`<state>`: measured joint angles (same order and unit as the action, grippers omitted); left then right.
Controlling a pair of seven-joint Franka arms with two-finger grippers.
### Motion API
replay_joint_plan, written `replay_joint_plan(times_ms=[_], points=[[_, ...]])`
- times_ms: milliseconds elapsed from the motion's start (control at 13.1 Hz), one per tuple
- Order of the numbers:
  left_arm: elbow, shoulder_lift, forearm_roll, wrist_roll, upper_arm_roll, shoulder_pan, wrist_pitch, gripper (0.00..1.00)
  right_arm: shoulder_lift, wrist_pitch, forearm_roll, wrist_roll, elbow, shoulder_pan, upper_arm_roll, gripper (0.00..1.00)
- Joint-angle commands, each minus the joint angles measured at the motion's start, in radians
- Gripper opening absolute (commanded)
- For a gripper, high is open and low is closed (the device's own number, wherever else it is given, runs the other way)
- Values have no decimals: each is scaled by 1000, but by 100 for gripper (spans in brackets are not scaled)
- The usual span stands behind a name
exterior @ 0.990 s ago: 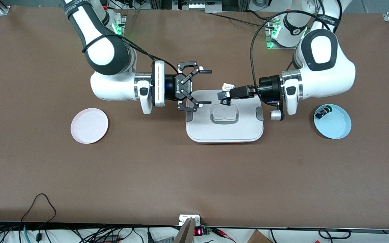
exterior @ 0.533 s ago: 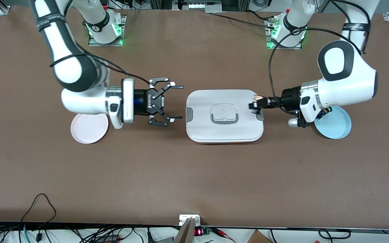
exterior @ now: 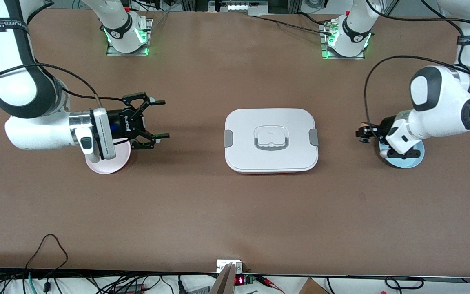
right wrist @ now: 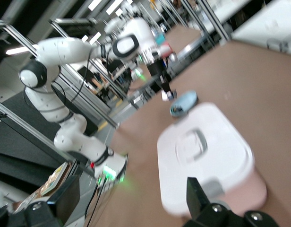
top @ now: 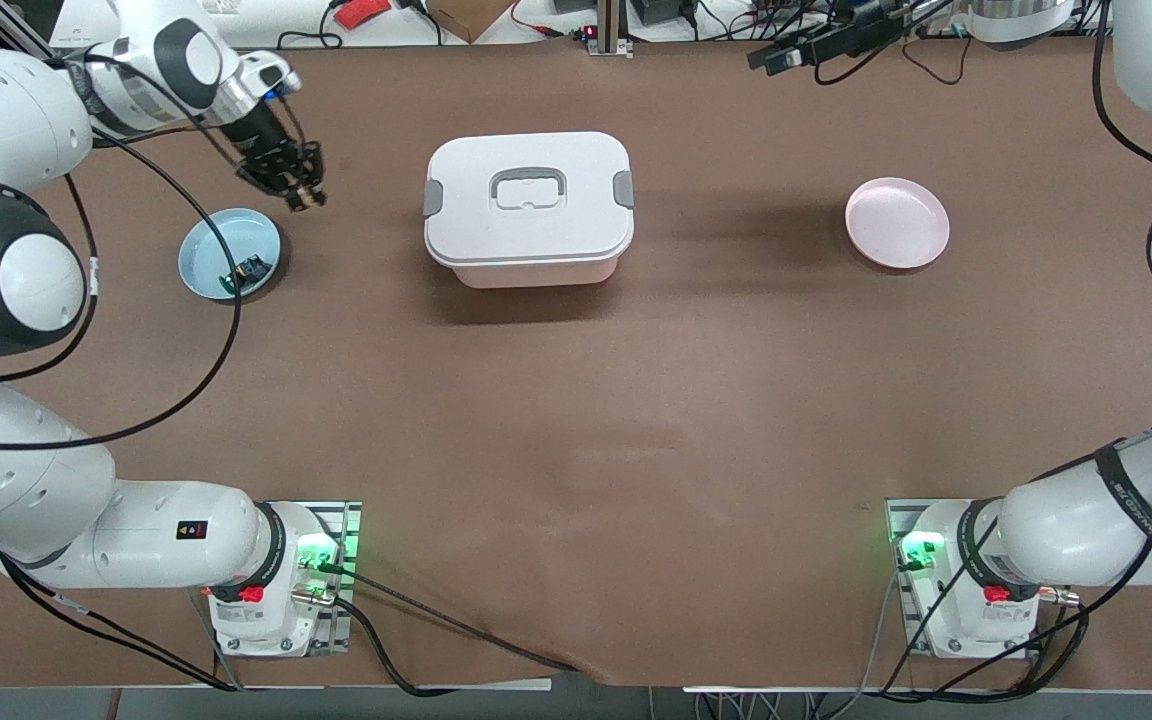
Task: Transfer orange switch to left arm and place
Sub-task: 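Carry the switch to the blue dish while the right gripper withdraws, then lower the switch into the blue dish and open the left gripper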
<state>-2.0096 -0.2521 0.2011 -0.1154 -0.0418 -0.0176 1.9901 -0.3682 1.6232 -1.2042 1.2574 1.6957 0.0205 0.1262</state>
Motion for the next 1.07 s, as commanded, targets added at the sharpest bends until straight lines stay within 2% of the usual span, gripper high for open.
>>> replay_joint_plan(times_ms=[0, 76, 305, 685, 838, 914, 990], points=[[18, -80, -167, -76, -61, -21, 63, 0, 55, 1, 133, -235, 21, -13, 15, 100], [18, -116, -269, -87, -59, -65, 134, 0, 61, 9, 197, -362, 16, -13, 15, 100], [51, -228, -403, -104, -59, -149, 281, 0, 69, 40, 366, -699, 9, -16, 15, 100], [65, -306, -439, -113, -59, -193, 384, 0, 69, 35, 691, -1088, 7, -28, 19, 100], [65, -318, -437, -171, -59, -193, 391, 9, 69, 44, 861, -1208, 7, -22, 19, 100], [69, -320, -437, -174, -59, -191, 392, 23, 69, 46, 968, -1254, 4, -18, 27, 100], [74, -320, -436, -173, -61, -183, 391, 41, 69, 43, 1056, -1288, -7, -19, 42, 100]])
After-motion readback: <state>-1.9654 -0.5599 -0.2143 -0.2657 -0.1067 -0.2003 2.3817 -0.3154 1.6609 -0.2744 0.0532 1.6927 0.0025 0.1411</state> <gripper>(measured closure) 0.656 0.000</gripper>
